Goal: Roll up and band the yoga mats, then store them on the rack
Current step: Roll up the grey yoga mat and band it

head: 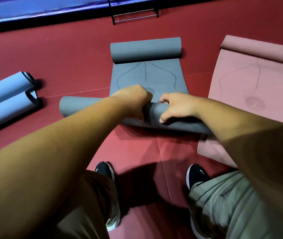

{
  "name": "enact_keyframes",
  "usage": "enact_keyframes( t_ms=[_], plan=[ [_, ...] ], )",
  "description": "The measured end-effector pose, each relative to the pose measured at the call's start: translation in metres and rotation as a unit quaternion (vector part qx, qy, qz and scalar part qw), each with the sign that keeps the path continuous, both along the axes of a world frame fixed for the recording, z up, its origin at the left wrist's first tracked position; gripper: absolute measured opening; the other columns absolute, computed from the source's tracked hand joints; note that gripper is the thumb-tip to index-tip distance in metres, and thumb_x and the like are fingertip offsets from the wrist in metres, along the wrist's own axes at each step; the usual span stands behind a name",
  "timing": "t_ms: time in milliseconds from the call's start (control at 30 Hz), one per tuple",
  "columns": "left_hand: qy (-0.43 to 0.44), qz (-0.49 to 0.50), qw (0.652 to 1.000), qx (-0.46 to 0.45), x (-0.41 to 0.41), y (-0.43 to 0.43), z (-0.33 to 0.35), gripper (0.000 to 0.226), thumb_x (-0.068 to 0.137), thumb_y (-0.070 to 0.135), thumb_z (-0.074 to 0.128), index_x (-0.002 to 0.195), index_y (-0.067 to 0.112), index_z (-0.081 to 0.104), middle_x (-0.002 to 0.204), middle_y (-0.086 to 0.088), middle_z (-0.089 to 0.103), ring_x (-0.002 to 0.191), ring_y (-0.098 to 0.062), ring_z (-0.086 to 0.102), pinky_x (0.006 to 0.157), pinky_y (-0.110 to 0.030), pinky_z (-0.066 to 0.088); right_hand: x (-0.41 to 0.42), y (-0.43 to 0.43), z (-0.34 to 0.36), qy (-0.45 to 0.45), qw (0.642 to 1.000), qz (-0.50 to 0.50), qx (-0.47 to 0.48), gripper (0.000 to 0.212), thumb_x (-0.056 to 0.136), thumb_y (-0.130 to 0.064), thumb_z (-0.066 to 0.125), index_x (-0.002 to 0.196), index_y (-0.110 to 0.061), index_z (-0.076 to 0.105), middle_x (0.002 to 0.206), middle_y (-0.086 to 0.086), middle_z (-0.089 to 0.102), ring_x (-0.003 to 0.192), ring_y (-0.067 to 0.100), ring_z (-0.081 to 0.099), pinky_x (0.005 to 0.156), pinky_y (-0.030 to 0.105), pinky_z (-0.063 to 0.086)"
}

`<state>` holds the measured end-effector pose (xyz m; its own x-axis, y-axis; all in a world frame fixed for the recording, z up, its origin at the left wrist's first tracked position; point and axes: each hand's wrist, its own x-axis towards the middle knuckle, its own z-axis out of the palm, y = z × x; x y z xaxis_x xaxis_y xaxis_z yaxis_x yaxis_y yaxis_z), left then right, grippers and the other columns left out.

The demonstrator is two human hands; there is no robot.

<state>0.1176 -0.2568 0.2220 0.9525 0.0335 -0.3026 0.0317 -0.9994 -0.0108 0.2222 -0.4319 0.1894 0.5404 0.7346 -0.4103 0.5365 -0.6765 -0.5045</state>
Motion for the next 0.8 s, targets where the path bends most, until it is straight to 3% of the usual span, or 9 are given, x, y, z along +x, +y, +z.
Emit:
enact_keyframes(
  t_ms=[100, 200, 300, 400, 500, 567, 667, 800],
  plan=[
    [0.023, 0.001, 1.0, -0.018, 0.001, 0.002, -0.002, 0.041, 0.077, 0.039, 0.09, 0.105, 0.022, 0.065, 0.083, 0.007, 0.05, 0.087, -0.026, 0.059, 0.066, -0.036, 0.045, 0.002, -0.001, 0.004, -0.014, 1.0, 0.01, 0.002, 0.053, 0.068, -0.041, 0.094, 0.108, -0.033, 0.06, 0.105, -0.01, 0.067, 0.092, 0.016, 0.065, 0.069, 0.031, 0.045],
    [0.059, 0.011, 0.997, -0.041, 0.0, 0.004, -0.008, 0.038, 0.076, 0.043, 0.09, 0.099, 0.022, 0.068, 0.087, 0.003, 0.062, 0.088, -0.026, 0.062, 0.073, -0.038, 0.053, 0.0, -0.002, 0.006, -0.022, 0.999, 0.04, -0.024, 0.047, 0.073, -0.042, 0.091, 0.112, -0.037, 0.066, 0.107, -0.013, 0.067, 0.096, 0.015, 0.065, 0.077, 0.032, 0.049],
    [0.079, 0.019, 0.995, -0.064, 0.001, 0.011, -0.014, 0.033, 0.078, 0.044, 0.09, 0.089, 0.024, 0.066, 0.083, 0.001, 0.065, 0.085, -0.026, 0.062, 0.071, -0.035, 0.048, -0.005, 0.0, 0.001, -0.032, 0.998, 0.05, -0.033, 0.044, 0.077, -0.043, 0.083, 0.118, -0.036, 0.068, 0.11, -0.01, 0.07, 0.098, 0.018, 0.065, 0.088, 0.034, 0.055],
    [0.097, 0.039, 0.989, -0.108, -0.002, 0.022, -0.015, 0.031, 0.078, 0.046, 0.09, 0.085, 0.027, 0.066, 0.079, 0.009, 0.065, 0.078, -0.018, 0.059, 0.069, -0.031, 0.041, -0.012, 0.007, -0.006, -0.091, 0.991, 0.087, -0.05, 0.037, 0.079, -0.047, 0.072, 0.111, -0.033, 0.059, 0.118, -0.002, 0.068, 0.099, 0.022, 0.062, 0.088, 0.038, 0.054],
    [0.119, 0.06, 0.981, -0.141, -0.005, 0.027, -0.015, 0.028, 0.078, 0.047, 0.09, 0.083, 0.031, 0.068, 0.08, 0.013, 0.069, 0.077, -0.008, 0.061, 0.069, -0.028, 0.045, -0.016, 0.008, -0.015, -0.16, 0.976, 0.129, -0.075, 0.062, 0.071, -0.061, 0.078, 0.113, -0.025, 0.05, 0.121, 0.001, 0.062, 0.107, 0.03, 0.061, 0.088, 0.044, 0.053],
    [0.121, 0.062, 0.98, -0.146, -0.005, 0.026, -0.017, 0.026, 0.08, 0.044, 0.089, 0.087, 0.031, 0.068, 0.084, 0.012, 0.069, 0.081, -0.011, 0.063, 0.071, -0.029, 0.046, -0.017, 0.01, -0.019, -0.165, 0.975, 0.128, -0.078, 0.063, 0.072, -0.059, 0.084, 0.109, -0.024, 0.047, 0.118, 0.004, 0.063, 0.103, 0.032, 0.062, 0.083, 0.043, 0.053],
    [0.105, 0.049, 0.986, -0.117, -0.006, 0.021, -0.019, 0.033, 0.083, 0.044, 0.084, 0.104, 0.024, 0.069, 0.097, 0.005, 0.068, 0.093, -0.022, 0.063, 0.079, -0.034, 0.049, -0.012, 0.011, -0.019, -0.148, 0.979, 0.124, -0.072, 0.048, 0.08, -0.045, 0.085, 0.1, -0.023, 0.046, 0.11, 0.007, 0.064, 0.091, 0.028, 0.055, 0.073, 0.036, 0.041],
    [0.054, 0.025, 0.996, -0.06, -0.009, 0.018, -0.018, 0.045, 0.076, 0.053, 0.082, 0.104, 0.029, 0.058, 0.104, 0.005, 0.065, 0.092, -0.022, 0.059, 0.076, -0.036, 0.049, -0.009, 0.014, -0.016, -0.125, 0.984, 0.114, -0.063, 0.039, 0.081, -0.039, 0.083, 0.097, -0.023, 0.051, 0.102, 0.002, 0.06, 0.091, 0.027, 0.057, 0.073, 0.034, 0.042]
  ],
)
